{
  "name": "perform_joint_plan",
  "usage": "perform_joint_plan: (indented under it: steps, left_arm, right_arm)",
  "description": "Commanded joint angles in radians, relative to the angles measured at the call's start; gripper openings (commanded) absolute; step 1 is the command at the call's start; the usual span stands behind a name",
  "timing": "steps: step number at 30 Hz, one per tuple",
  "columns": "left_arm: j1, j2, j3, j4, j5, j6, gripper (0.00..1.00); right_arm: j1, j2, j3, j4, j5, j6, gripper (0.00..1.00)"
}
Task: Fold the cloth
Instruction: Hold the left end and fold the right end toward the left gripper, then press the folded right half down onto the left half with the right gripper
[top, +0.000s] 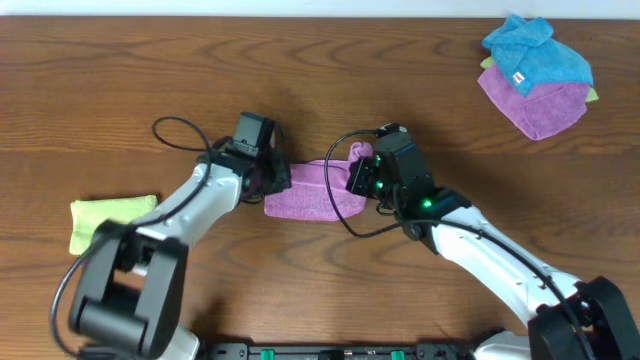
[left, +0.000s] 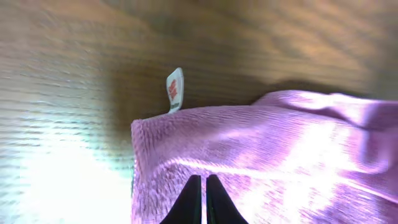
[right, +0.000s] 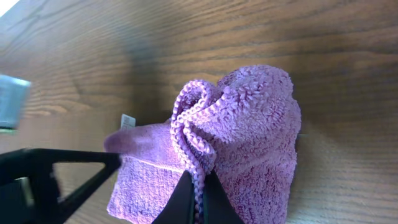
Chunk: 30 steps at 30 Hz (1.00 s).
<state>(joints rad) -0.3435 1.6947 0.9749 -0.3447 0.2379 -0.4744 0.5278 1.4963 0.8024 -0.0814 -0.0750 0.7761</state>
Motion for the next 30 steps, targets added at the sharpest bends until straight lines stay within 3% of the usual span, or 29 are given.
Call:
perform_joint_plan:
  steps: [1,17,30]
  left_arm:
    - [-0.003,-0.060,0.005,-0.027,-0.037,0.007,0.06]
    - [0.015,-0.262,0.005,-0.217,-0.138,0.006,0.06]
    - [0.114,-0.368,0.005,-0.366,-0.137,0.026,0.06]
  right_arm:
    - [0.024,-0.019,0.019,0.008,0.016,-0.014,0.01]
    - [0.096,-0.013,0.021,0.066,0.026,-0.010,0.01]
    - [0.187,0.182,0.200,0.043,0.025,-0.008,0.01]
